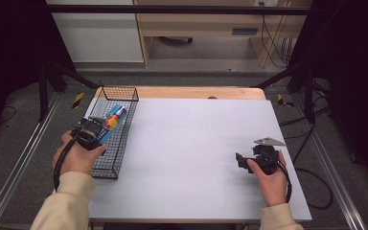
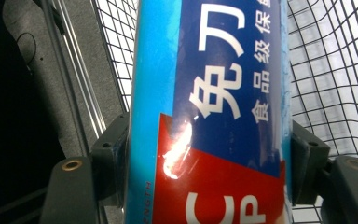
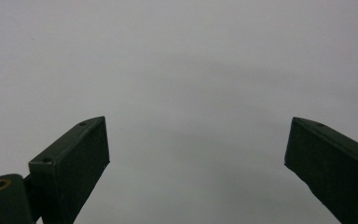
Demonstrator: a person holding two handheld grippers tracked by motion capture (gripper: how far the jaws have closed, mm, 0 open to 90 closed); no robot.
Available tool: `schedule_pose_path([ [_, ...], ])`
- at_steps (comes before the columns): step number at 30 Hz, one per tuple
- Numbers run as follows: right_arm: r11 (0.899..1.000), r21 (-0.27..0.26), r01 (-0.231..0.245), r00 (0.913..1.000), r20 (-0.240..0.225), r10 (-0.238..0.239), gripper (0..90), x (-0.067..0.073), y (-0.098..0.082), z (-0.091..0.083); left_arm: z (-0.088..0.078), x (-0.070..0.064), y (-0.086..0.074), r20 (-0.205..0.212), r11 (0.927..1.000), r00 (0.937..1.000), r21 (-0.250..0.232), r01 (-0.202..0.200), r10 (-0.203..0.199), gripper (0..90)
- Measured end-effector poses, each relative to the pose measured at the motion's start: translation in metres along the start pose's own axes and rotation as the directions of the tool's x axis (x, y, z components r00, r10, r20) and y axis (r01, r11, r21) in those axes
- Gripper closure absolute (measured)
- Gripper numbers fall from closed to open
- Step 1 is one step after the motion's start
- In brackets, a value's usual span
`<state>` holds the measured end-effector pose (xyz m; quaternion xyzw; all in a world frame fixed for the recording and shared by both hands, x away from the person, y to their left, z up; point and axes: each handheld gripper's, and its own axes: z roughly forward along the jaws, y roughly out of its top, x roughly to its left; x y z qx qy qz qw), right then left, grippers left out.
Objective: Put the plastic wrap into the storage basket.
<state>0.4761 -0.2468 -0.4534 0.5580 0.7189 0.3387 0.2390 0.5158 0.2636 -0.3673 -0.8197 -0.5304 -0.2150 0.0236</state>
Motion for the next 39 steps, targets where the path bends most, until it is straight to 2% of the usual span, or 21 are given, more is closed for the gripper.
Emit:
schedule_pose_path([
  [5, 1.0, 0.0, 0.002, 1.0, -0.003, -0.002, 6.7, 0.0, 0.0, 0.0, 0.003, -0.002, 0.001, 0.005, 0.9998, 1.0, 0.02, -0.003, 0.003, 31.5],
  [13, 1.0, -0.001, 0.009, 1.0, -0.002, -0.009, 6.9, 0.0, 0.0, 0.0, 0.011, -0.005, 0.005, 0.001, 0.9971, 0.9992, 0.064, -0.041, 0.041, 31.6],
  [20, 1.0, 0.002, 0.015, 0.9999, -0.005, -0.015, 6.8, 0.0, 0.0, 0.001, 0.016, -0.008, 0.005, 0.011, 0.9945, 0.9986, 0.09, -0.052, 0.052, 31.6],
  [28, 1.0, 0.008, 0.016, 0.9998, -0.008, -0.016, 6.8, 0.001, -0.001, 0.001, 0.016, -0.009, 0.007, 0.005, 0.9928, 0.9982, 0.104, -0.06, 0.06, 31.5],
  [33, 1.0, 0.009, 0.017, 0.9998, -0.008, -0.017, 6.8, 0.001, -0.001, 0.001, 0.017, -0.009, 0.008, 0.013, 0.9935, 0.9988, 0.103, -0.049, 0.048, 31.5],
  [39, 1.0, 0.015, 0.017, 0.9998, -0.013, -0.017, 6.7, 0.002, -0.001, 0.002, 0.017, -0.012, 0.009, -0.014, 0.9928, 0.9977, 0.101, -0.064, 0.066, 31.4],
])
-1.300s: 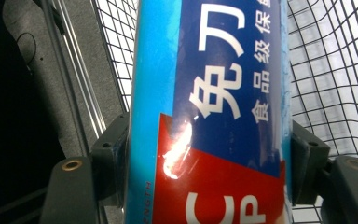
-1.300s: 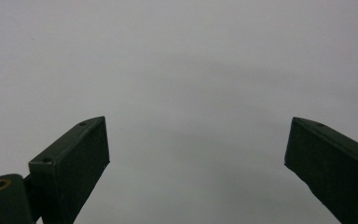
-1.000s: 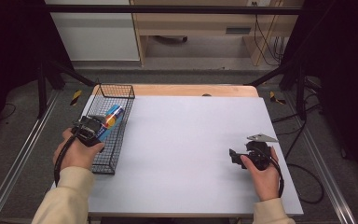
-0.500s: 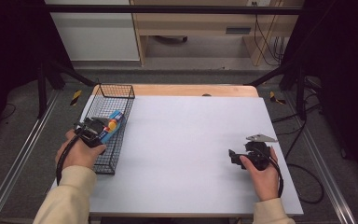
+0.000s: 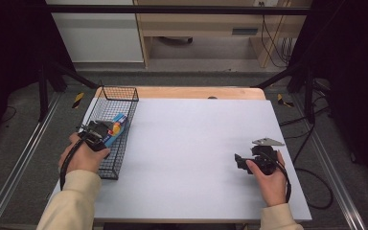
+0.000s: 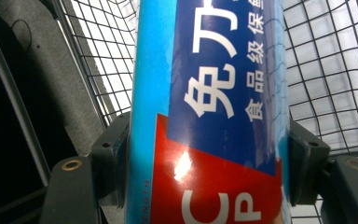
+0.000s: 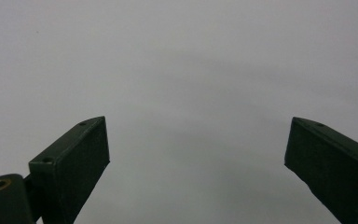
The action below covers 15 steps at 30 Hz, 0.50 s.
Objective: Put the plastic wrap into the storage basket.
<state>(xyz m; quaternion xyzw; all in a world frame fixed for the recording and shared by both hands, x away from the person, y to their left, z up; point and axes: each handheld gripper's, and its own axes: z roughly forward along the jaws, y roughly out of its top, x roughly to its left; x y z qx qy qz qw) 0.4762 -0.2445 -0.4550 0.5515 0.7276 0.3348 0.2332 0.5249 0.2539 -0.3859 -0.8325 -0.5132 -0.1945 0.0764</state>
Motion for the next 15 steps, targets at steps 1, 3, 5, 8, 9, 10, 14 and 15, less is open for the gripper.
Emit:
schedule_pose_path([
  [1, 1.0, 0.0, -0.001, 1.0, -0.001, 0.001, 6.7, 0.0, 0.0, 0.0, 0.0, 0.0, 0.0, -0.002, 1.0, 1.0, 0.0, -0.001, 0.001, 31.4],
  [3, 1.0, 0.0, 0.001, 1.0, -0.001, -0.001, 6.7, 0.0, 0.0, 0.0, 0.0, 0.0, 0.0, -0.002, 1.0, 1.0, -0.002, -0.001, 0.001, 31.3],
  [5, 1.0, 0.001, 0.001, 1.0, -0.002, -0.001, 6.6, 0.0, 0.0, 0.0, 0.0, 0.0, 0.0, -0.007, 1.0, 1.0, -0.007, -0.006, 0.006, 31.2],
  [8, 1.0, 0.001, 0.003, 1.0, -0.004, -0.003, 6.6, 0.0, 0.0, 0.0, -0.001, 0.0, -0.002, -0.023, 0.9994, 0.9997, -0.033, -0.007, 0.006, 30.3],
  [9, 1.0, 0.001, 0.006, 1.0, -0.005, -0.006, 6.6, 0.0, 0.0, 0.0, -0.002, 0.0, -0.002, -0.022, 0.999, 0.9998, -0.044, 0.002, -0.003, 29.6],
  [10, 1.0, 0.002, 0.004, 1.0, -0.005, -0.004, 6.5, 0.0, 0.0, 0.0, -0.003, 0.001, -0.004, -0.022, 0.9983, 0.9997, -0.057, 0.011, -0.013, 28.9],
  [14, 1.0, -0.001, 0.01, 0.9999, -0.007, -0.01, 6.4, 0.0, 0.0, 0.0, -0.008, 0.002, -0.011, -0.025, 0.9908, 0.9989, -0.13, 0.037, -0.041, 24.1],
  [15, 1.0, -0.001, 0.012, 0.9999, -0.004, -0.012, 6.4, 0.0, 0.0, 0.0, -0.012, 0.003, -0.013, -0.029, 0.9865, 0.9985, -0.158, 0.041, -0.047, 23.0],
])
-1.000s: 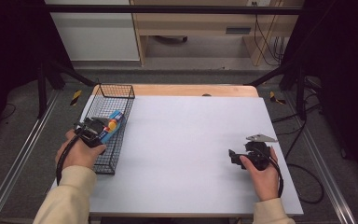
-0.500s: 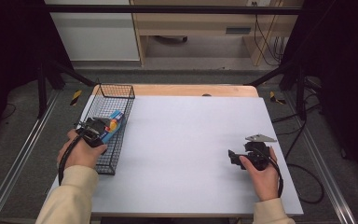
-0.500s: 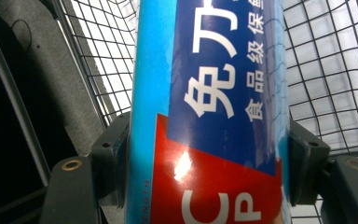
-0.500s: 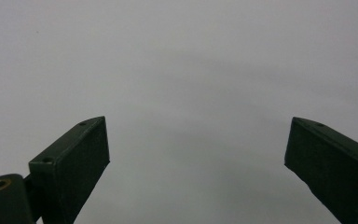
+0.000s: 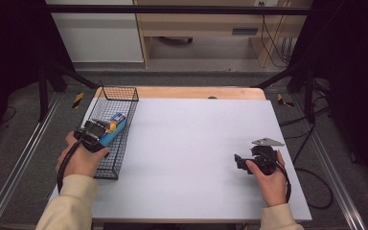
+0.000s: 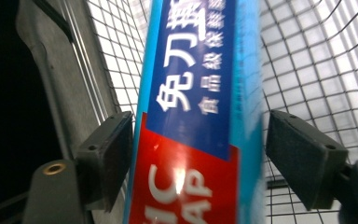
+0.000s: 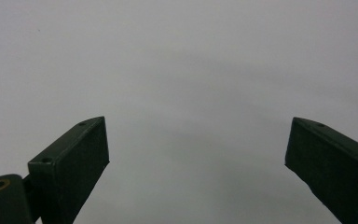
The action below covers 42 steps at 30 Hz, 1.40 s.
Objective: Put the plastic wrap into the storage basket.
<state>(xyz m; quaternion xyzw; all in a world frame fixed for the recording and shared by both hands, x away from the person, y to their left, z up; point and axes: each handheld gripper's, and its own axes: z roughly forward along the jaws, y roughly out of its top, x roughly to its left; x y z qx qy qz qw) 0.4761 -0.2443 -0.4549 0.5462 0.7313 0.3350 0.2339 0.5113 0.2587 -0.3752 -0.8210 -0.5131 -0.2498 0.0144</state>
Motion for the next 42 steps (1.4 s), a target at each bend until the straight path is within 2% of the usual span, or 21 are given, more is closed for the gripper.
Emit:
schedule_pose_path([
  [3, 1.0, -0.005, 0.009, 1.0, 0.005, -0.009, 6.2, -0.001, 0.0, -0.001, -0.009, 0.001, -0.002, -0.008, 0.9979, 0.9999, -0.065, 0.008, -0.008, 17.9],
  [4, 1.0, -0.007, 0.011, 0.9999, 0.005, -0.011, 6.1, -0.001, 0.0, -0.001, -0.014, 0.0, -0.002, -0.008, 0.9942, 0.9998, -0.106, 0.016, -0.017, 15.9],
  [6, 1.0, -0.013, 0.009, 0.9999, 0.012, -0.008, 5.9, -0.001, 0.0, -0.003, -0.022, -0.002, -0.002, -0.005, 0.9865, 1.0, -0.164, 0.001, -0.002, 12.6],
  [9, 1.0, -0.026, 0.017, 0.9997, 0.017, -0.016, 5.6, -0.002, 0.0, -0.004, -0.032, -0.007, -0.002, 0.029, 0.9686, 0.9996, -0.248, 0.001, 0.007, 8.9],
  [11, 0.999, -0.034, 0.018, 0.9997, 0.02, -0.017, 5.3, -0.001, 0.0, -0.006, -0.039, -0.01, 0.0, 0.066, 0.9512, 0.9976, -0.309, -0.002, 0.023, 7.8],
  [13, 0.999, -0.041, 0.019, 0.9995, 0.026, -0.018, 5.2, -0.001, 0.001, -0.007, -0.045, -0.013, 0.001, 0.115, 0.9312, 0.993, -0.364, 0.017, 0.027, 7.2],
  [16, 0.998, -0.05, 0.027, 0.9991, 0.035, -0.025, 5.0, 0.0, 0.001, -0.01, -0.053, -0.018, 0.003, 0.16, 0.9066, 0.9856, -0.422, 0.017, 0.055, 6.4],
  [17, 0.998, -0.054, 0.029, 0.9988, 0.04, -0.027, 5.0, 0.0, 0.0, -0.011, -0.054, -0.019, 0.004, 0.17, 0.9022, 0.983, -0.431, 0.01, 0.07, 6.2],
  [20, 0.998, -0.061, 0.034, 0.9985, 0.045, -0.032, 4.8, 0.002, 0.0, -0.013, -0.059, -0.026, 0.007, 0.22, 0.8817, 0.9694, -0.472, 0.008, 0.109, 6.0],
  [23, 0.997, -0.071, 0.031, 0.9985, 0.046, -0.028, 4.5, 0.003, -0.002, -0.016, -0.064, -0.035, 0.008, 0.257, 0.8539, 0.9565, -0.52, 0.016, 0.139, 5.6],
  [25, 0.996, -0.079, 0.032, 0.9984, 0.049, -0.028, 4.4, 0.003, -0.003, -0.018, -0.066, -0.04, 0.009, 0.279, 0.8385, 0.9466, -0.545, 0.018, 0.161, 5.1],
  [27, 0.996, -0.084, 0.032, 0.9984, 0.05, -0.028, 4.4, 0.004, -0.004, -0.019, -0.069, -0.044, 0.011, 0.296, 0.8284, 0.9378, -0.56, 0.016, 0.182, 5.1],
  [28, 0.995, -0.089, 0.036, 0.9982, 0.051, -0.032, 4.3, 0.003, -0.004, -0.021, -0.069, -0.046, 0.012, 0.288, 0.814, 0.9365, -0.581, 0.005, 0.2, 5.1],
  [29, 0.995, -0.092, 0.033, 0.9984, 0.05, -0.028, 4.2, 0.004, -0.004, -0.022, -0.071, -0.048, 0.013, 0.303, 0.8088, 0.9296, -0.588, 0.009, 0.21, 5.0],
  [30, 0.994, -0.099, 0.04, 0.9981, 0.051, -0.035, 4.2, 0.003, -0.005, -0.023, -0.072, -0.051, 0.013, 0.324, 0.8103, 0.9223, -0.586, 0.02, 0.211, 5.0],
  [32, 0.994, -0.101, 0.042, 0.9981, 0.048, -0.037, 4.1, 0.002, -0.007, -0.024, -0.073, -0.055, 0.014, 0.331, 0.7997, 0.9163, -0.6, 0.019, 0.226, 5.0],
  [35, 0.995, -0.095, 0.036, 0.9983, 0.05, -0.031, 4.1, 0.0, -0.009, -0.026, -0.074, -0.061, 0.015, 0.335, 0.791, 0.9113, -0.612, 0.017, 0.24, 5.0],
  [36, 0.995, -0.096, 0.033, 0.9983, 0.052, -0.028, 4.1, -0.001, -0.01, -0.026, -0.074, -0.063, 0.016, 0.337, 0.7889, 0.9066, -0.614, 0.008, 0.254, 5.0],
  [38, 0.995, -0.101, 0.026, 0.9985, 0.051, -0.021, 4.1, -0.002, -0.011, -0.028, -0.074, -0.066, 0.016, 0.342, 0.78, 0.9002, -0.626, 0.005, 0.269, 5.0],
  [40, 0.995, -0.1, 0.025, 0.9983, 0.055, -0.019, 4.1, -0.003, -0.012, -0.029, -0.073, -0.071, 0.017, 0.348, 0.7771, 0.8925, -0.629, -0.005, 0.287, 5.0],
  [42, 0.994, -0.102, 0.025, 0.9981, 0.058, -0.019, 4.2, -0.004, -0.013, -0.03, -0.072, -0.077, 0.019, 0.353, 0.7719, 0.8883, -0.636, -0.003, 0.294, 5.0],
])
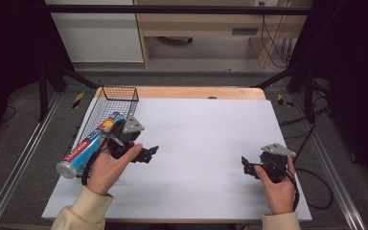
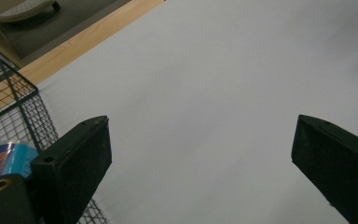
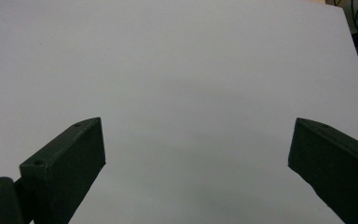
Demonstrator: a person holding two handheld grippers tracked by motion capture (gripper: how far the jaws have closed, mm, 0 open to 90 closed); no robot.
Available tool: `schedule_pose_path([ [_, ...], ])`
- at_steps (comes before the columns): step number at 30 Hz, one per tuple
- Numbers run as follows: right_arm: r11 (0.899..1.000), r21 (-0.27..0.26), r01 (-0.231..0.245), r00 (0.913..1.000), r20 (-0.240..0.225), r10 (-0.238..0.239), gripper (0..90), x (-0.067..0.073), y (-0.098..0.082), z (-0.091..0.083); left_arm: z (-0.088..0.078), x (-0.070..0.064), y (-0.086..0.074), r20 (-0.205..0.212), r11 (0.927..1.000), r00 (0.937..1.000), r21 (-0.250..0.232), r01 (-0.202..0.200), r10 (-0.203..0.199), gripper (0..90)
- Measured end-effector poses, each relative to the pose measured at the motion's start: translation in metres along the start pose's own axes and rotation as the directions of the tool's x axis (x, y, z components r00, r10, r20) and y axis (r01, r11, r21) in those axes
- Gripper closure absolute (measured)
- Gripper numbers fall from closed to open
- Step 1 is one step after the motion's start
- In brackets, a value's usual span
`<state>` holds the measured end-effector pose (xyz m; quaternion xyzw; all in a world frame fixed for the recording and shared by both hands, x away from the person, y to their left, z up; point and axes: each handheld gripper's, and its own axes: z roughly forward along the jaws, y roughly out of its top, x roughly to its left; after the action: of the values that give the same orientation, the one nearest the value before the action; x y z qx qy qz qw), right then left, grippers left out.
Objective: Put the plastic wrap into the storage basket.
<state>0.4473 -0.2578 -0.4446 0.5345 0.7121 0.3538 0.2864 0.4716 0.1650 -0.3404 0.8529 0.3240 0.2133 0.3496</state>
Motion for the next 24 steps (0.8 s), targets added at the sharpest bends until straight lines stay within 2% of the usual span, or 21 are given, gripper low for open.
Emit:
schedule_pose_path([
  [5, 1.0, -0.004, -0.008, 1.0, 0.005, 0.008, 4.3, -0.003, -0.004, -0.004, 0.008, -0.008, 0.002, 0.032, 0.9997, 0.9994, -0.019, -0.013, 0.013, 5.2],
  [11, 1.0, -0.002, -0.015, 0.9998, 0.011, 0.015, 4.5, -0.005, -0.008, -0.007, 0.019, -0.016, 0.002, 0.038, 0.9985, 0.9986, -0.043, -0.035, 0.037, 5.5],
  [12, 1.0, -0.003, -0.014, 0.9998, 0.011, 0.014, 4.5, -0.006, -0.008, -0.008, 0.021, -0.018, 0.001, 0.037, 0.9974, 0.9987, -0.064, -0.032, 0.035, 5.5],
  [13, 1.0, -0.001, -0.016, 0.9998, 0.012, 0.016, 4.5, -0.006, -0.009, -0.008, 0.022, -0.018, 0.0, 0.035, 0.9968, 0.9982, -0.064, -0.047, 0.049, 5.6],
  [16, 1.0, -0.003, -0.019, 0.9997, 0.012, 0.019, 4.6, -0.007, -0.01, -0.009, 0.027, -0.022, -0.002, 0.035, 0.9944, 0.998, -0.094, -0.049, 0.053, 5.6],
  [22, 1.0, -0.002, -0.02, 0.9997, 0.013, 0.02, 4.7, -0.009, -0.013, -0.011, 0.037, -0.028, -0.006, 0.074, 0.9899, 0.9937, -0.12, -0.075, 0.085, 5.4],
  [24, 1.0, 0.003, -0.027, 0.9995, 0.014, 0.027, 4.7, -0.009, -0.013, -0.012, 0.042, -0.031, -0.008, 0.09, 0.9886, 0.9923, -0.132, -0.072, 0.085, 5.1],
])
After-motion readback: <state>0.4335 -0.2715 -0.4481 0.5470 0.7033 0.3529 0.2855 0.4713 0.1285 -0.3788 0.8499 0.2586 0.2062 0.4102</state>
